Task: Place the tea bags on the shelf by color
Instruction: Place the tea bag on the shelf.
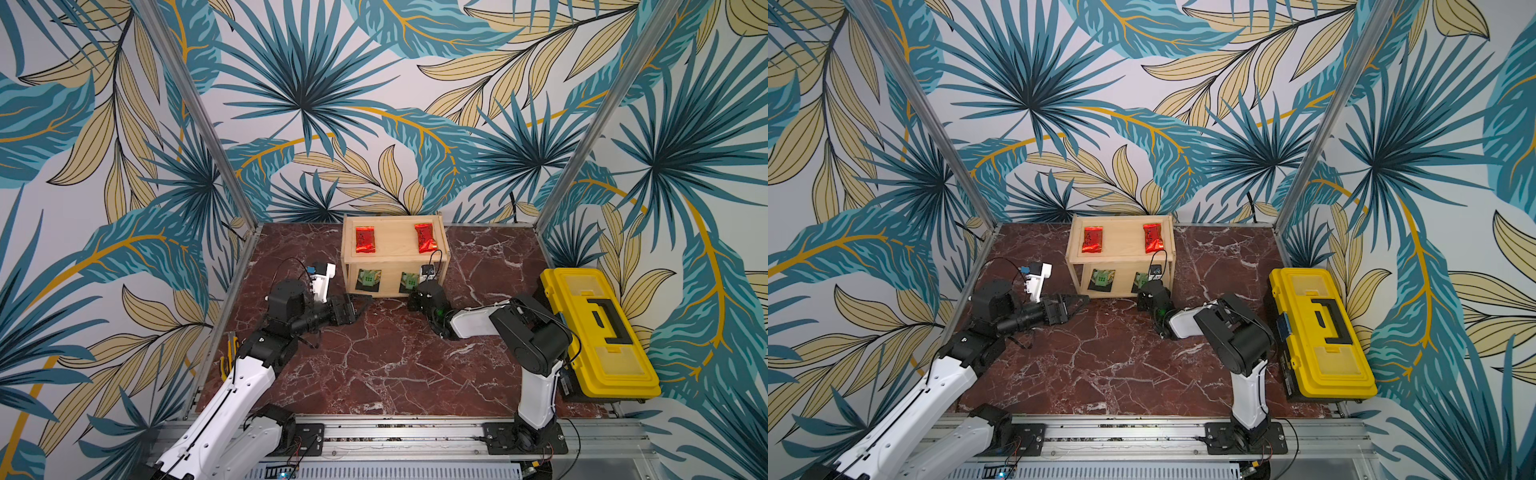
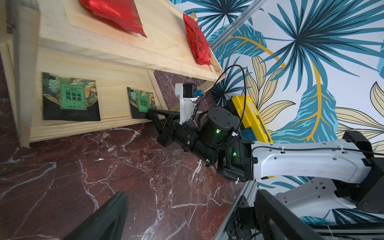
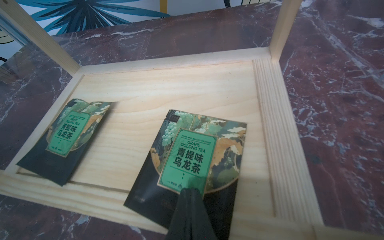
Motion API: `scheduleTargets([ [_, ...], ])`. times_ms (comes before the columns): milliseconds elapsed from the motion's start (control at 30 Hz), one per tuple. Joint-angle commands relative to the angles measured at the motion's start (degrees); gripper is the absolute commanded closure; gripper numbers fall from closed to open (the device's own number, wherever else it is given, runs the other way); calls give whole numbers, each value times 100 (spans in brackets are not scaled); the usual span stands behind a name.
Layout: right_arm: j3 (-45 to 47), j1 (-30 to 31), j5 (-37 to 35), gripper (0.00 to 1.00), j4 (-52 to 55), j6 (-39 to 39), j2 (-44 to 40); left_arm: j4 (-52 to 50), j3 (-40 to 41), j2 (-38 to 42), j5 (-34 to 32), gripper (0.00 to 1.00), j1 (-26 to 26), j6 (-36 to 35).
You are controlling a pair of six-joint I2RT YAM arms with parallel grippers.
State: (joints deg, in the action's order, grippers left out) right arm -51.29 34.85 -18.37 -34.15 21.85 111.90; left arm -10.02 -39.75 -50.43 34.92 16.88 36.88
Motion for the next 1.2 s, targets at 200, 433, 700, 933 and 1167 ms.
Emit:
scheduleTargets([
  [200,-258,-56,-36,100,354,120,225,13,99,209,14,0,-40,-23],
  [433,-362,-74,-35,100,513,127,262,4,99,199,7,0,-40,-24],
  [700,-415,-77,-74,100,590,153,274,-5,90,147,8,0,-41,-28],
  [933,-401,-76,-80,92,550,160,275,-3,80,122,22,0,-39,-37],
  [1167,96,-62,175,89,-232,18,33,40,90,78,48,0,-44,-29],
])
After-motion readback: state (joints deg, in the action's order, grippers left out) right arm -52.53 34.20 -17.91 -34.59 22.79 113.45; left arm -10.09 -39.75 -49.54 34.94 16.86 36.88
